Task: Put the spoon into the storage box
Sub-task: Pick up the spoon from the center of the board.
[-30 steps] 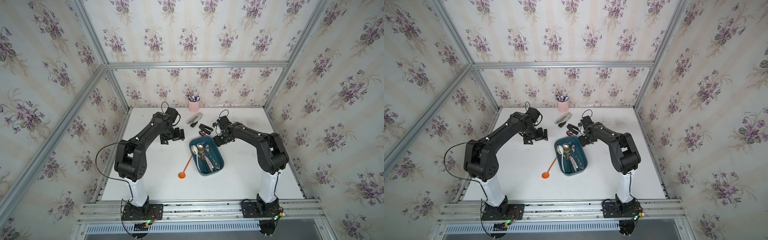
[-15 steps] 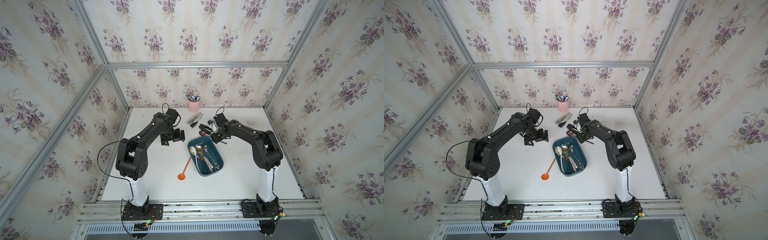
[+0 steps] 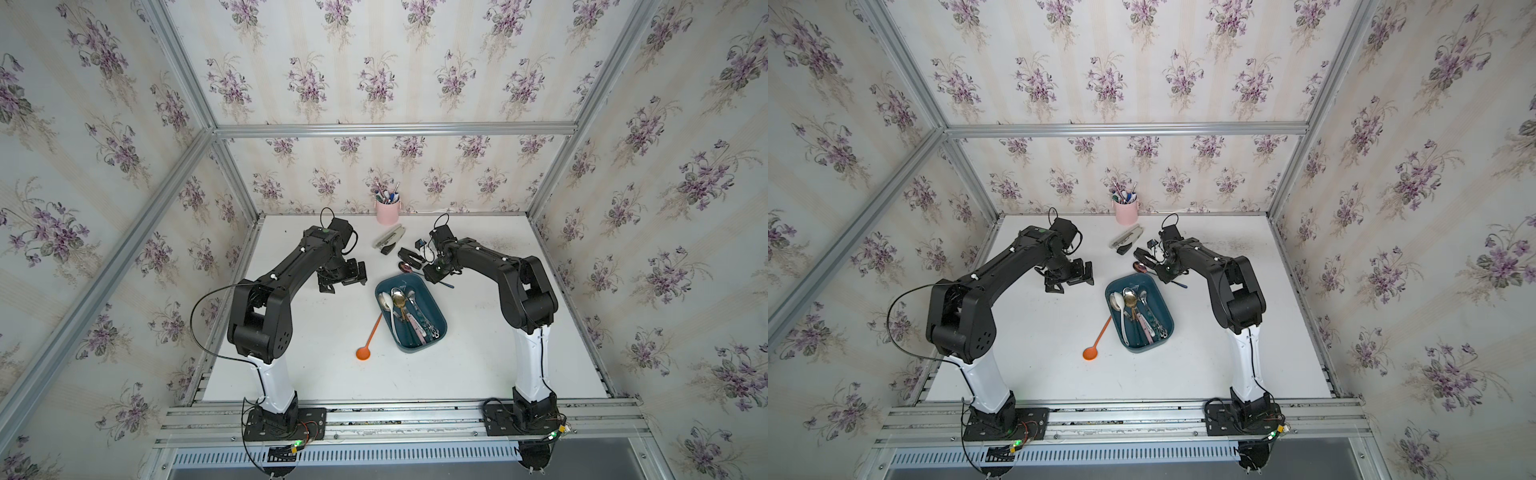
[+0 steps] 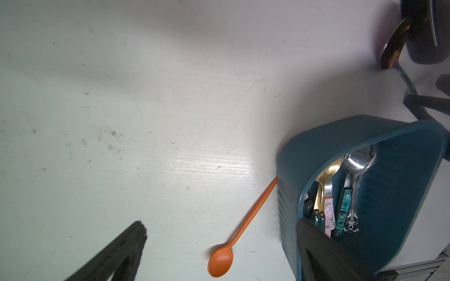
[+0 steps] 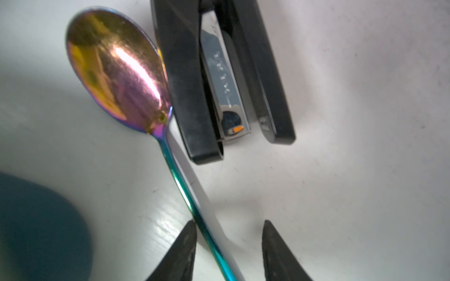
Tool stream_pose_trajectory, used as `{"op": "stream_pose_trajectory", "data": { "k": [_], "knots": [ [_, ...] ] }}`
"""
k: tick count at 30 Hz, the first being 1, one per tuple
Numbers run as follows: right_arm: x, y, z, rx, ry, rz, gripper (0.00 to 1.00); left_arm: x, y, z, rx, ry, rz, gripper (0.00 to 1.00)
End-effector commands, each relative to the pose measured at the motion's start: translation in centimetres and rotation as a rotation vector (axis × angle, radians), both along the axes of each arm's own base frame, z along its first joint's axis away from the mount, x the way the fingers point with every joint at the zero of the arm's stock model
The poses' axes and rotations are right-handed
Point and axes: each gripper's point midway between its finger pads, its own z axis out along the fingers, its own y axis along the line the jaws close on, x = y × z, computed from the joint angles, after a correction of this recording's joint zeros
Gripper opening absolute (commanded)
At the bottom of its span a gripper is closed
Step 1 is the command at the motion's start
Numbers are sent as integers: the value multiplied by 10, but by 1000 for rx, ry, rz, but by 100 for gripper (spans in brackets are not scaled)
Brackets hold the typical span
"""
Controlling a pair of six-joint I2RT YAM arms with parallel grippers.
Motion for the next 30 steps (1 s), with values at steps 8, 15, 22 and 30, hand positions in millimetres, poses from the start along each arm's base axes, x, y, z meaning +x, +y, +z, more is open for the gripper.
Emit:
{"op": "stream_pose_trajectory", "data": {
  "k": [8,15,22,30],
  "knots": [
    [-28,-13,-23,-60,69,13,28,2,-3,-3,-18,18,3,100],
    [-42,-14,-25,-98,82,30,16,1,-2,-5,-14,21,10,100],
    [-57,-15,-29,-83,111,20,9,3,-4,-8,-28,27,15,100],
    [-67,-15,-26,-78,112,15,6,5,-6,-10,-37,31,16,100]
  ]
}}
